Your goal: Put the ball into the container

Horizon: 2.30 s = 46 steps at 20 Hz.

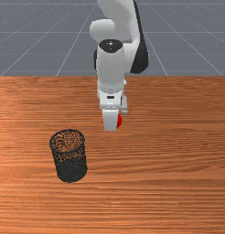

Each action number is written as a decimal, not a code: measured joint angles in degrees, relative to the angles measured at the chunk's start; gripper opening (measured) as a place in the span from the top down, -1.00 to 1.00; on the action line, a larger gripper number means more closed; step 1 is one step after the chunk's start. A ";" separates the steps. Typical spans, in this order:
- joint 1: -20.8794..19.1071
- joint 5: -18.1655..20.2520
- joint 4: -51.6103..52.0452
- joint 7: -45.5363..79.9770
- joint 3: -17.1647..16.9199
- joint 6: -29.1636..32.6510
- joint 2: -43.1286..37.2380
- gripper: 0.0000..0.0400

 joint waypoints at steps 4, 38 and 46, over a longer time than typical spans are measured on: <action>1.52 -3.76 0.97 2.82 -1.75 -2.38 -0.16 -0.39; -6.38 -2.97 16.42 -9.99 -4.35 -13.19 3.94 -0.39; -10.72 -1.14 27.62 -16.03 -4.68 -19.28 10.66 -0.39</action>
